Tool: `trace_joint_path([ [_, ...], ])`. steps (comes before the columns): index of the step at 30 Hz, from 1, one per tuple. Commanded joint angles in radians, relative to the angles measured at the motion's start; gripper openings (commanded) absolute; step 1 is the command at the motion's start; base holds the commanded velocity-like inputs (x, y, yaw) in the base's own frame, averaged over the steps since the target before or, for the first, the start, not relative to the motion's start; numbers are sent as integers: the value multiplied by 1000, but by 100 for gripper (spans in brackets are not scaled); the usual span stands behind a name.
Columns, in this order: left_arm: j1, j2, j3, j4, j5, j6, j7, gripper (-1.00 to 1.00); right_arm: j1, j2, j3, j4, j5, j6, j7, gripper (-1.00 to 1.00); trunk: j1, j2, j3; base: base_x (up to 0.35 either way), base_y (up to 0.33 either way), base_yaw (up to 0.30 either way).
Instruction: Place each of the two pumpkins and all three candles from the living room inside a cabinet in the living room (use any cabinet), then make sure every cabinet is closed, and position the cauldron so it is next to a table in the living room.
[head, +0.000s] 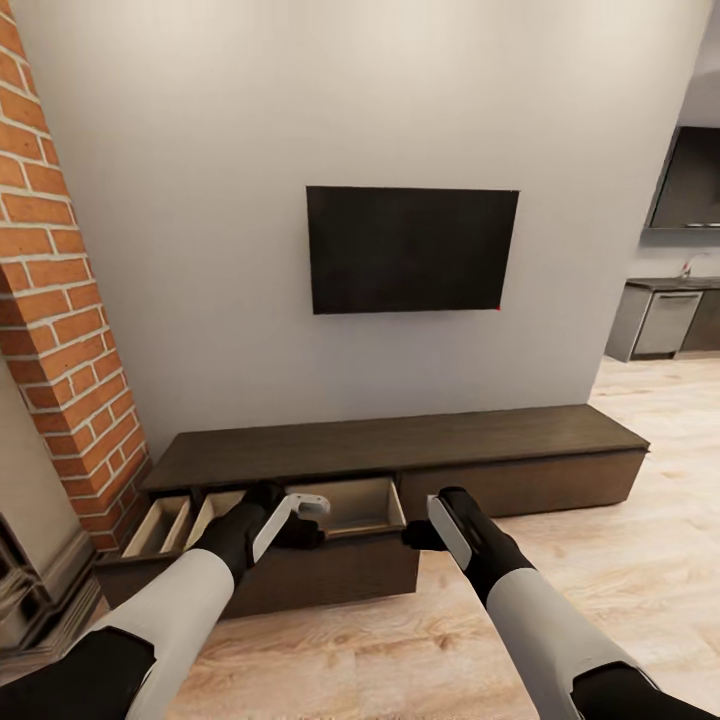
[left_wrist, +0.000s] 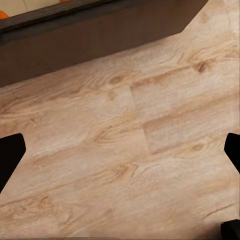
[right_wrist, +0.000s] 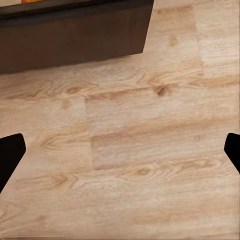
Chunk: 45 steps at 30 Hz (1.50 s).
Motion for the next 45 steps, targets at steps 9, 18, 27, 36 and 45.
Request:
trace_joint_path([
  [9, -1, 8, -1, -6, 6, -8, -2, 100, -1, -1, 4, -1, -11, 1, -6, 100, 0, -1, -1, -46, -25, 33],
  [18, 13, 14, 3, -11, 11, -316, -11, 100, 8, -9, 13, 0, -7, -135, -6, 100, 0, -1, -1, -1, -1, 1],
  [27, 196, 31, 8, 67, 14, -897, 32, 100, 166, -12, 139, 65, -6, -691, -8, 100, 0, -1, -1, 0, 0, 0],
  [36, 230, 35, 26, 281, 77, -1191, 59, 100, 199, -2, 166, 274, -7, -984, -2, 100, 0, -1, -1, 0, 0, 0],
  [45, 257, 37, 33, 340, 103, -1282, 60, 100, 202, 12, 222, 386, -8, -1054, 2, 100, 0, -1, -1, 0, 0, 0],
])
